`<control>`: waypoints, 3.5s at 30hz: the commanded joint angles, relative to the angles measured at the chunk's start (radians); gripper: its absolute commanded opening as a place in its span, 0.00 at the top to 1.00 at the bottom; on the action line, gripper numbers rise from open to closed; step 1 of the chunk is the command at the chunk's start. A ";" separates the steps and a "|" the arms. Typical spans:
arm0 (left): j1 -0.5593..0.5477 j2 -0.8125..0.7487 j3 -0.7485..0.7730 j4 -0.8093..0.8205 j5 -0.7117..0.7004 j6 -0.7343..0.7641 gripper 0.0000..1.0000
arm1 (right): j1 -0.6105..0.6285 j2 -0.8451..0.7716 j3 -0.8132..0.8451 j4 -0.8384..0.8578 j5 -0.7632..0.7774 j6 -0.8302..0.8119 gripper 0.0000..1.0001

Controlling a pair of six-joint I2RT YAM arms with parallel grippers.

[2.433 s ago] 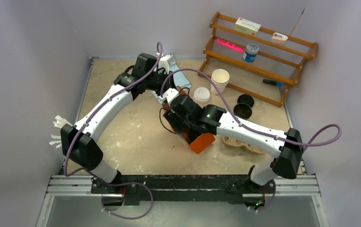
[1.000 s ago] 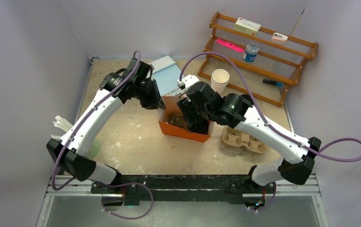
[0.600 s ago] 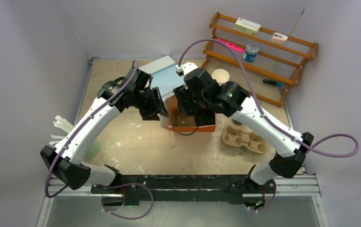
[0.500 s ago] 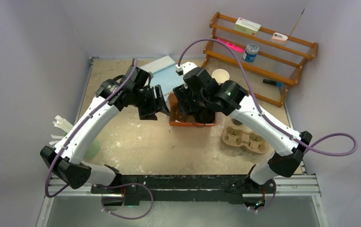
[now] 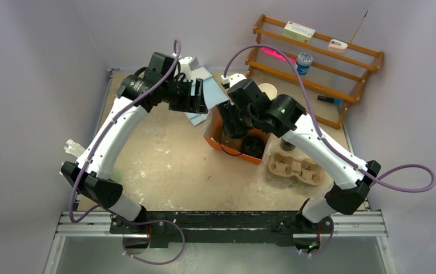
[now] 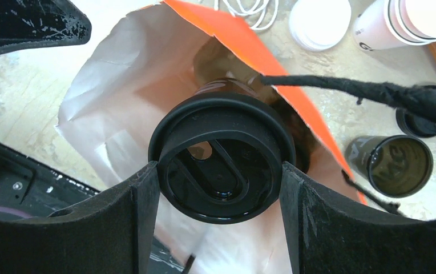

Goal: Pack the takeout coffee
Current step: Place the coffee cup on the cup tray.

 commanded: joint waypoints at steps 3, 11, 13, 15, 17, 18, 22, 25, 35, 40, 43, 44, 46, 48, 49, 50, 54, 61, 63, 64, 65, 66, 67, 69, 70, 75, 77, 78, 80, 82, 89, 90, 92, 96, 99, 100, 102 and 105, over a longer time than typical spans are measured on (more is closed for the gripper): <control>0.000 -0.084 -0.162 0.457 0.103 0.320 0.31 | -0.055 0.001 0.033 -0.002 0.008 -0.018 0.97; 0.000 -0.110 -0.274 0.706 0.388 0.621 0.28 | -0.095 -0.019 -0.004 0.029 -0.070 -0.039 0.97; 0.001 -0.070 -0.258 0.700 0.439 0.679 0.28 | -0.101 -0.024 -0.018 0.037 -0.084 -0.042 0.97; 0.006 -0.026 -0.235 0.711 0.496 0.698 0.28 | -0.104 -0.025 -0.021 0.039 -0.091 -0.044 0.97; 0.012 0.018 -0.210 0.743 0.558 0.693 0.30 | -0.106 -0.024 -0.027 0.040 -0.099 -0.048 0.97; 0.013 0.043 -0.193 0.747 0.594 0.703 0.31 | -0.108 -0.025 -0.030 0.045 -0.105 -0.052 0.97; 0.010 0.115 -0.158 0.798 0.641 0.699 0.32 | -0.113 -0.023 -0.032 0.055 -0.121 -0.053 0.97; 0.012 0.138 -0.164 0.838 0.611 0.716 0.32 | -0.113 -0.028 -0.033 0.065 -0.126 -0.052 0.97; 0.010 0.251 -0.132 0.991 0.732 0.731 0.34 | -0.125 -0.067 -0.095 0.108 -0.108 -0.061 0.97; 0.003 0.284 -0.137 0.989 0.785 0.742 0.39 | -0.132 -0.060 -0.078 0.112 -0.111 -0.067 0.97; 0.001 0.288 -0.147 0.986 0.776 0.740 0.46 | -0.138 -0.058 -0.074 0.115 -0.117 -0.069 0.98; 0.001 0.290 -0.149 0.983 0.770 0.740 0.50 | -0.139 -0.058 -0.073 0.115 -0.121 -0.070 0.98; 0.001 0.297 -0.150 0.986 0.760 0.735 0.62 | -0.141 -0.060 -0.075 0.118 -0.134 -0.068 0.98; 0.000 0.306 -0.142 0.987 0.733 0.718 0.81 | -0.142 -0.065 -0.077 0.121 -0.156 -0.067 0.97; 0.001 0.311 -0.133 0.984 0.719 0.706 0.94 | -0.141 -0.068 -0.076 0.121 -0.167 -0.066 0.97; 0.000 0.315 -0.120 0.976 0.708 0.694 1.00 | -0.142 -0.072 -0.074 0.119 -0.179 -0.064 0.96; -0.001 0.305 -0.096 0.970 0.672 0.629 1.00 | -0.142 -0.095 -0.083 0.104 -0.203 -0.052 0.96; -0.006 0.236 -0.114 0.911 0.557 0.437 1.00 | -0.141 -0.161 -0.134 0.097 -0.269 -0.036 0.96; -0.007 0.210 -0.126 0.865 0.526 0.384 1.00 | -0.141 -0.190 -0.172 0.098 -0.293 -0.025 0.96; -0.008 0.191 -0.140 0.845 0.514 0.364 1.00 | -0.142 -0.203 -0.198 0.102 -0.307 -0.020 0.96; -0.011 0.173 -0.158 0.834 0.502 0.346 1.00 | -0.141 -0.215 -0.220 0.107 -0.310 -0.017 0.96; -0.014 0.150 -0.178 0.828 0.494 0.331 1.00 | -0.141 -0.220 -0.238 0.106 -0.337 -0.014 0.96; -0.017 0.126 -0.200 0.823 0.484 0.320 1.00 | -0.142 -0.222 -0.250 0.104 -0.347 -0.011 0.96; -0.025 0.068 -0.241 0.807 0.454 0.301 1.00 | -0.142 -0.220 -0.262 0.102 -0.351 -0.009 0.98; -0.028 0.045 -0.257 0.792 0.426 0.288 1.00 | -0.141 -0.222 -0.266 0.108 -0.351 -0.009 0.98; -0.030 -0.044 -0.315 0.698 0.323 0.222 1.00 | -0.142 -0.261 -0.298 0.162 -0.372 -0.021 0.98; -0.030 -0.080 -0.346 0.675 0.275 0.197 1.00 | -0.142 -0.267 -0.296 0.172 -0.359 -0.023 0.98; -0.029 -0.102 -0.365 0.668 0.245 0.173 1.00 | -0.141 -0.265 -0.288 0.171 -0.346 -0.024 0.98; -0.030 -0.150 -0.407 0.664 0.199 0.137 1.00 | -0.142 -0.245 -0.250 0.152 -0.318 -0.019 0.99; -0.030 -0.205 -0.455 0.666 0.149 0.092 1.00 | -0.142 -0.208 -0.204 0.112 -0.275 -0.005 1.00; -0.035 -0.399 -0.638 0.660 -0.005 -0.045 1.00 | -0.141 -0.115 -0.117 0.041 -0.200 0.036 1.00; -0.036 -0.427 -0.664 0.660 -0.030 -0.068 1.00 | -0.141 -0.101 -0.110 0.035 -0.199 0.040 1.00; -0.038 -0.480 -0.711 0.663 -0.079 -0.111 1.00 | -0.142 -0.080 -0.106 0.032 -0.200 0.051 1.00; -0.053 -0.565 -0.794 0.683 -0.126 -0.186 1.00 | -0.141 -0.035 -0.098 0.056 -0.203 0.067 1.00; -0.070 -0.596 -0.819 0.667 -0.126 -0.206 0.92 | -0.141 0.007 -0.072 0.073 -0.222 0.065 1.00; -0.076 -0.599 -0.825 0.666 -0.116 -0.213 0.87 | -0.141 0.022 -0.061 0.081 -0.231 0.065 1.00; -0.085 -0.595 -0.834 0.668 -0.084 -0.230 0.77 | -0.141 0.050 -0.035 0.094 -0.219 0.057 1.00; -0.095 -0.577 -0.822 0.663 -0.018 -0.249 0.64 | -0.142 0.088 0.007 0.098 -0.217 0.033 1.00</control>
